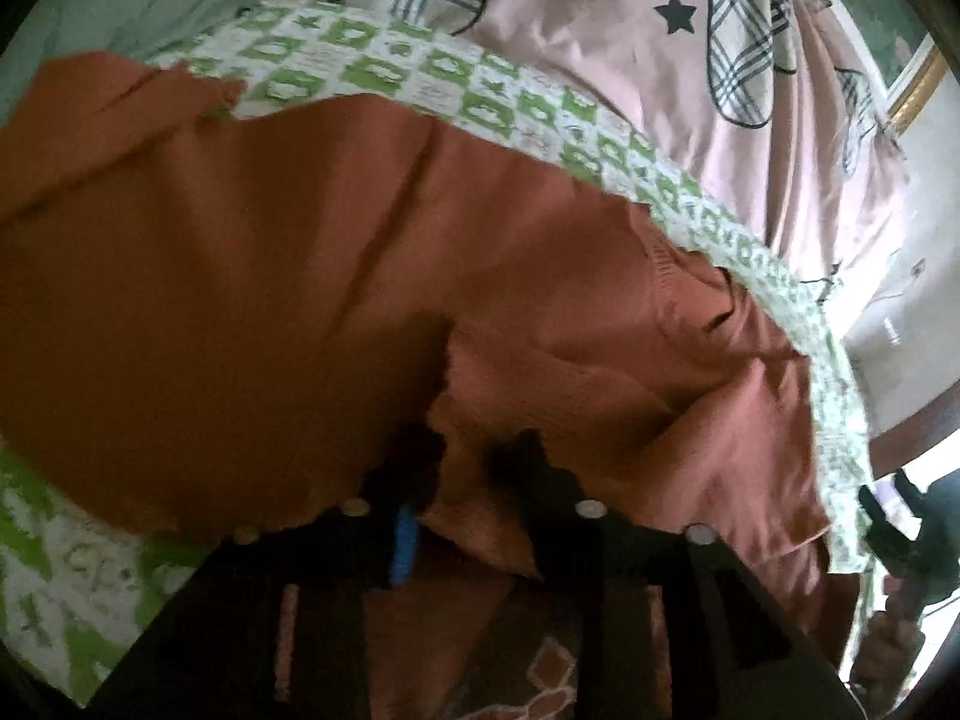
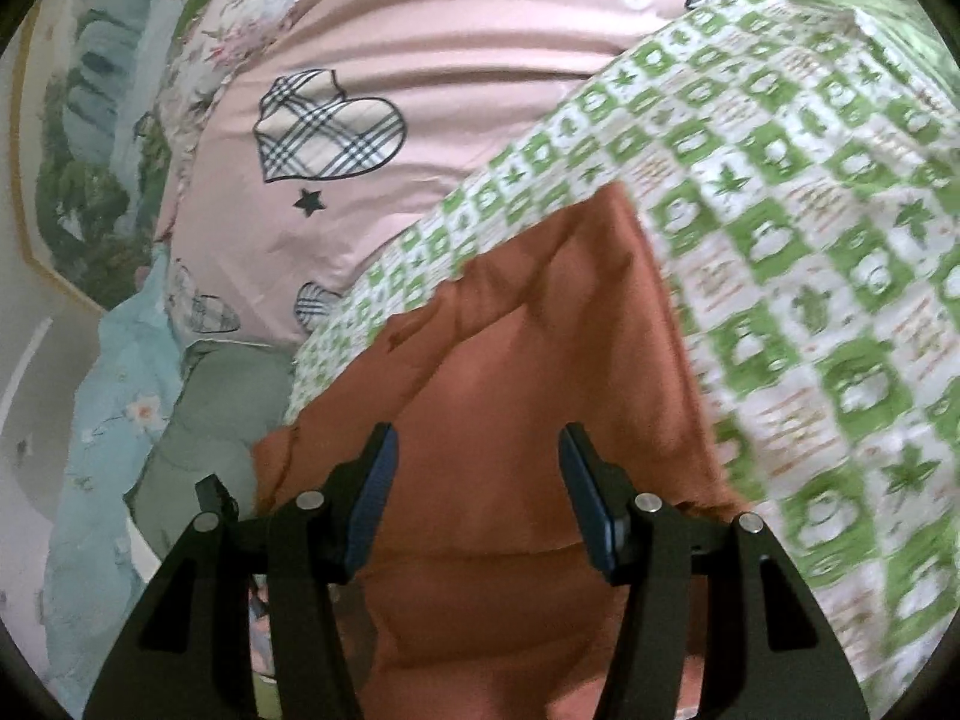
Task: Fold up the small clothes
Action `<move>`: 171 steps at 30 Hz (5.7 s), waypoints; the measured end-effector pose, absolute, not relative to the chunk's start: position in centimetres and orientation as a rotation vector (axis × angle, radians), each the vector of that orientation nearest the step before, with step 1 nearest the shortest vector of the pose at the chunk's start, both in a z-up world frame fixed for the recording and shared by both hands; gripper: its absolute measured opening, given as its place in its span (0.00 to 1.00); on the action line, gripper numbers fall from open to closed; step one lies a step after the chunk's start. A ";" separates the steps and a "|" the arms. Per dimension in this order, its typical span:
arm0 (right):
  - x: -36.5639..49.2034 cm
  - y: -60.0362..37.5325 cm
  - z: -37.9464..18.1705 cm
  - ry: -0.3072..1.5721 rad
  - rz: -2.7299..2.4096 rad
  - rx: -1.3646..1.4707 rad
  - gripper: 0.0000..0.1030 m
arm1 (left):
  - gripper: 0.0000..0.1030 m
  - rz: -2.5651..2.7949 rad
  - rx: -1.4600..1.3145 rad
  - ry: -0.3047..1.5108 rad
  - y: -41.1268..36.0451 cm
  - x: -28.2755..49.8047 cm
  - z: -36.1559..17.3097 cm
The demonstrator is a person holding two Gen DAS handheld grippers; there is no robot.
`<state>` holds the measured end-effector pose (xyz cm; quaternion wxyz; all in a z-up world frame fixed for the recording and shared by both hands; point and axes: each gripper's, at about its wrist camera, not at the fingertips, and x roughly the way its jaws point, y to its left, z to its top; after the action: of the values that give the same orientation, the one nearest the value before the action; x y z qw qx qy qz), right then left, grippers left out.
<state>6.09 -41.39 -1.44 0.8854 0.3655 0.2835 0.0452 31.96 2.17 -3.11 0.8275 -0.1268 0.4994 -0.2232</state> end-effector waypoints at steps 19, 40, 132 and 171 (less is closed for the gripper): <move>15.2 -43.8 -5.5 0.837 -0.029 0.492 0.11 | 0.06 -0.341 -0.259 0.928 2.9 31.6 -2.9; 14.0 -37.8 -4.0 0.869 -0.016 0.329 0.24 | 0.04 -0.467 -0.109 1.031 -1.7 34.8 -2.6; 19.1 -32.2 -7.6 0.763 0.048 0.852 0.16 | 0.47 -0.093 -0.141 0.965 7.9 25.9 -2.7; 10.5 -33.4 -3.7 0.985 0.032 0.271 0.49 | 0.46 -0.100 -0.191 0.926 7.6 26.6 -3.0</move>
<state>10.54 -33.40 -3.66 0.8723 0.1297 0.4713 0.0151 26.61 7.60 -2.95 0.8892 -0.0921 0.4456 -0.0481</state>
